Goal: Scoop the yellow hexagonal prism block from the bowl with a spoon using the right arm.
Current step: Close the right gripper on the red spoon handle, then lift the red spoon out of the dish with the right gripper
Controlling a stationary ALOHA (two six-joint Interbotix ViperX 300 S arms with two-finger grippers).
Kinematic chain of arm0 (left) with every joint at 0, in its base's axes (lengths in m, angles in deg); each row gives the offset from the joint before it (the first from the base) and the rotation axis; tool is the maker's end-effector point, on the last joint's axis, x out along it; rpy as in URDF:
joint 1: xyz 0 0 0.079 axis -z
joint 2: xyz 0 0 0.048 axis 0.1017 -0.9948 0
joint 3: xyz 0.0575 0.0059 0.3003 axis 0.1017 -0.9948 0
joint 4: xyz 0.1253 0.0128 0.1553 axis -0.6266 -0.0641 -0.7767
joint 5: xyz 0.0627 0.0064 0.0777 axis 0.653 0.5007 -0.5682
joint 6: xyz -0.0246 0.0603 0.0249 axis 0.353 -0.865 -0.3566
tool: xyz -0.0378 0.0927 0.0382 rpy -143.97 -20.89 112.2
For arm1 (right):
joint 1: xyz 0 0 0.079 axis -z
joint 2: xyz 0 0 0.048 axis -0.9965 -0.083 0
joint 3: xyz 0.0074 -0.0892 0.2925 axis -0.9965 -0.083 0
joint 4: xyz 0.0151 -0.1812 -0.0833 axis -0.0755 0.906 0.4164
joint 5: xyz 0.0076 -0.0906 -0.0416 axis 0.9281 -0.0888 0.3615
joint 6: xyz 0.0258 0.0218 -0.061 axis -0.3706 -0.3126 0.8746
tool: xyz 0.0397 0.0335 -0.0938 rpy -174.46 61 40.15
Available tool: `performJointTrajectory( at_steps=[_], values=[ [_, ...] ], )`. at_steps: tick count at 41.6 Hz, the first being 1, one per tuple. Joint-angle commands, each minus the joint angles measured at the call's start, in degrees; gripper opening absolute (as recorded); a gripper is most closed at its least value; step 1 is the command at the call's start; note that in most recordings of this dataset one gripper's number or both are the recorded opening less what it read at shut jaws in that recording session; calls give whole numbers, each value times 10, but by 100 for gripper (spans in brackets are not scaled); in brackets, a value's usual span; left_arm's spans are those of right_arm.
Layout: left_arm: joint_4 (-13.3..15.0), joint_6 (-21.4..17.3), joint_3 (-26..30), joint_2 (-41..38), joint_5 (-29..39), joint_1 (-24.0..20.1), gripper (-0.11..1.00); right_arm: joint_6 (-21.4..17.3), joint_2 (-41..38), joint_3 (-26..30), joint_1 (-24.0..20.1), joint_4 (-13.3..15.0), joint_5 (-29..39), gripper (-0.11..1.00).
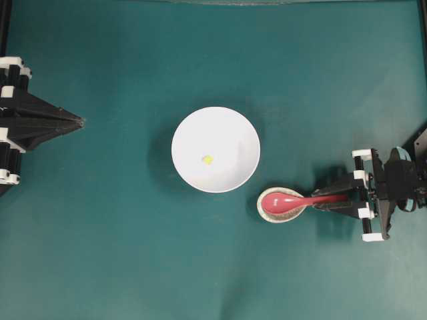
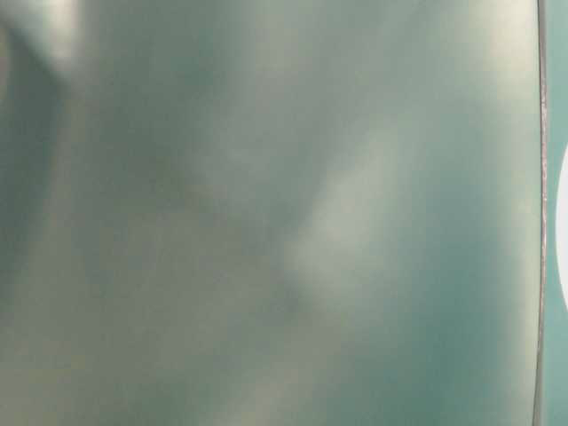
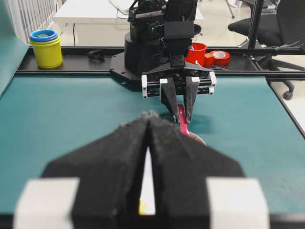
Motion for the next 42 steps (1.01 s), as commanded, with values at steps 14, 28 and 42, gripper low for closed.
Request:
performJointTrajectory(
  at_steps=[14,28,42],
  values=[
    [-2,-1,11,-2,-1,0,0,4,34,4,1,-3,-2,21],
    [-2,-3,12,3,29,0,0,40,153,16,18,-3,105,21],
    [-2,-3,11,0,31,0,0,148,322,89,128,-2,406,21]
  ],
)
